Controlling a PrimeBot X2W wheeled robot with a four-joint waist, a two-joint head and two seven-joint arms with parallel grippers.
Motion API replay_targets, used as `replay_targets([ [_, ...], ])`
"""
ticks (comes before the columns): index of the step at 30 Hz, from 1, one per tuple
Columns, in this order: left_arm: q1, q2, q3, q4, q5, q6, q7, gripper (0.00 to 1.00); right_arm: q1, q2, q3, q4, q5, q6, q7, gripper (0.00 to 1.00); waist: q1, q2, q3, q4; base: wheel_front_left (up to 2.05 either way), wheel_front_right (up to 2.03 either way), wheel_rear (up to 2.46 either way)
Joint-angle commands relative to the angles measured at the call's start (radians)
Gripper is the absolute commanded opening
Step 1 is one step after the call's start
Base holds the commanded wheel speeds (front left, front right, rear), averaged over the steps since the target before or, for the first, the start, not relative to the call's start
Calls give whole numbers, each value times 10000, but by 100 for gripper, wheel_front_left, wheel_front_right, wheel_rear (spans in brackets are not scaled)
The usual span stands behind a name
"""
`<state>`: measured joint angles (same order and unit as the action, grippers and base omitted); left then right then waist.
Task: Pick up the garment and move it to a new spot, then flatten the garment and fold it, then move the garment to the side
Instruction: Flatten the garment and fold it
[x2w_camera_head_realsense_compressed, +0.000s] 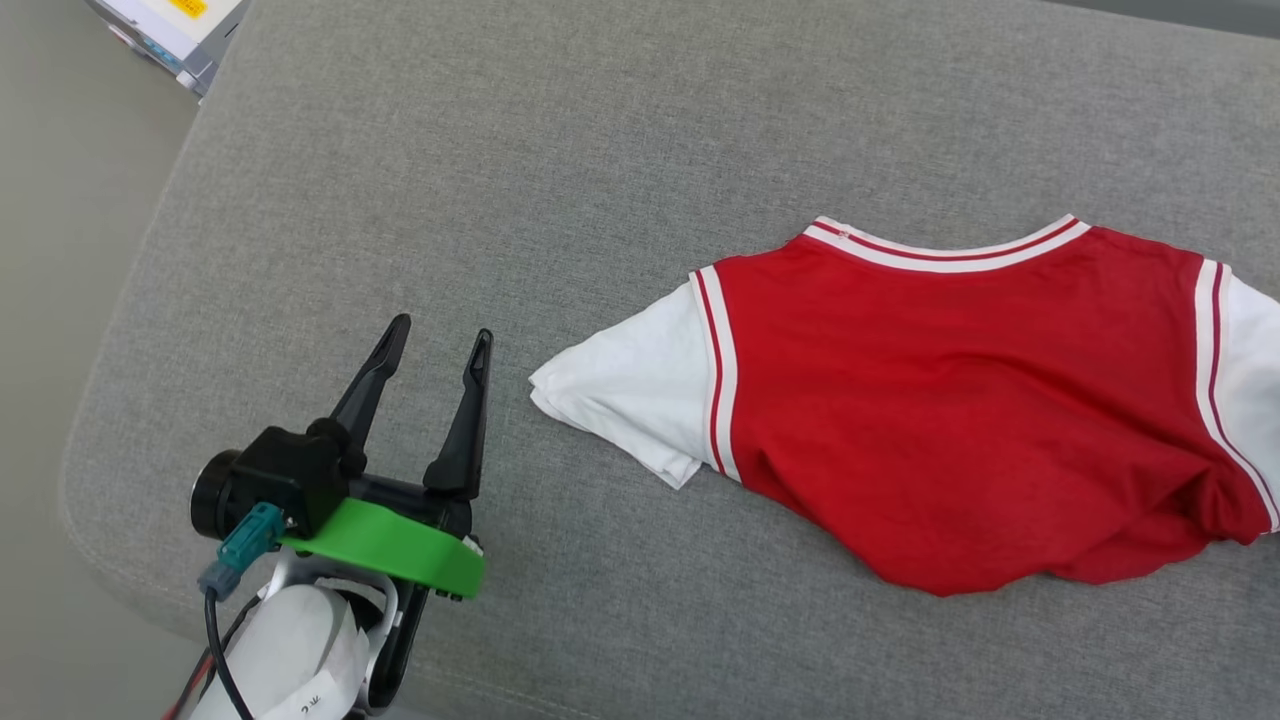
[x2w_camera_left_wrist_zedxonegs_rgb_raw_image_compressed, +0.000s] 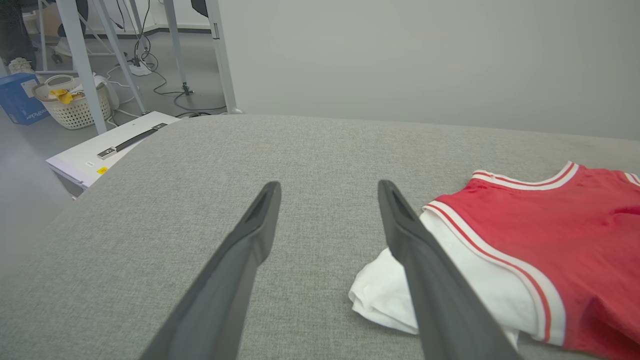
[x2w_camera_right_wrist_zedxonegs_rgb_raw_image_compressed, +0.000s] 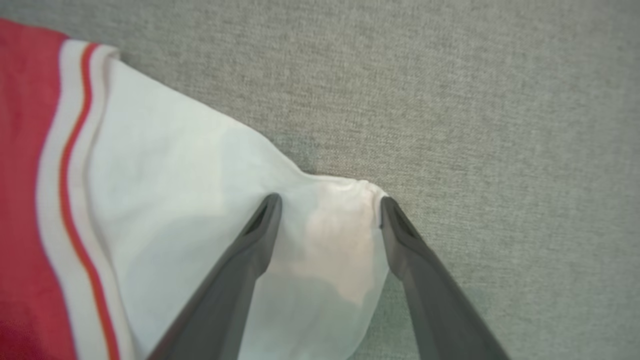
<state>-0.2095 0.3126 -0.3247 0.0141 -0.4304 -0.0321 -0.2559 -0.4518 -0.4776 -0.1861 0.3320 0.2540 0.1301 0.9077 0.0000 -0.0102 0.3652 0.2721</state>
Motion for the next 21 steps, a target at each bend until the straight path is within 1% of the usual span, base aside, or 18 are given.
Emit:
replay_targets([
  [1, -169, 32, 1, 25, 23, -48, -47, 100, 345, 257, 250, 366, 160, 6, 168, 14, 0, 102, -62, -49, 0, 0, 0],
  [2, -159, 43, -10, 53, 17, -51, -34, 100, 368, 251, 262, 401, 185, 6, 125, 0, 0, 102, -99, -71, 0, 0, 0],
  [8, -72, 148, -9, 263, -108, -24, 200, 100, 475, 269, 147, 448, 318, 6, -665, 0, 0, 102, -549, -383, 0, 0, 0],
  [12, 17, 303, -27, 451, -281, -47, 664, 100, 836, 177, 204, -40, 348, 6, -1307, 0, 0, 102, -988, -745, 0, 0, 0],
  [16, 118, 541, -52, 597, -537, -51, 1501, 100, 1409, 36, 435, -971, 482, 6, -1642, 0, 0, 102, -1366, -1240, 0, 0, 0],
  [21, 17, 895, -181, 851, -929, -50, 3163, 100, 2015, -6, 591, -2315, 714, 6, -1661, 0, 0, 102, -1550, -1861, 0, 0, 0],
])
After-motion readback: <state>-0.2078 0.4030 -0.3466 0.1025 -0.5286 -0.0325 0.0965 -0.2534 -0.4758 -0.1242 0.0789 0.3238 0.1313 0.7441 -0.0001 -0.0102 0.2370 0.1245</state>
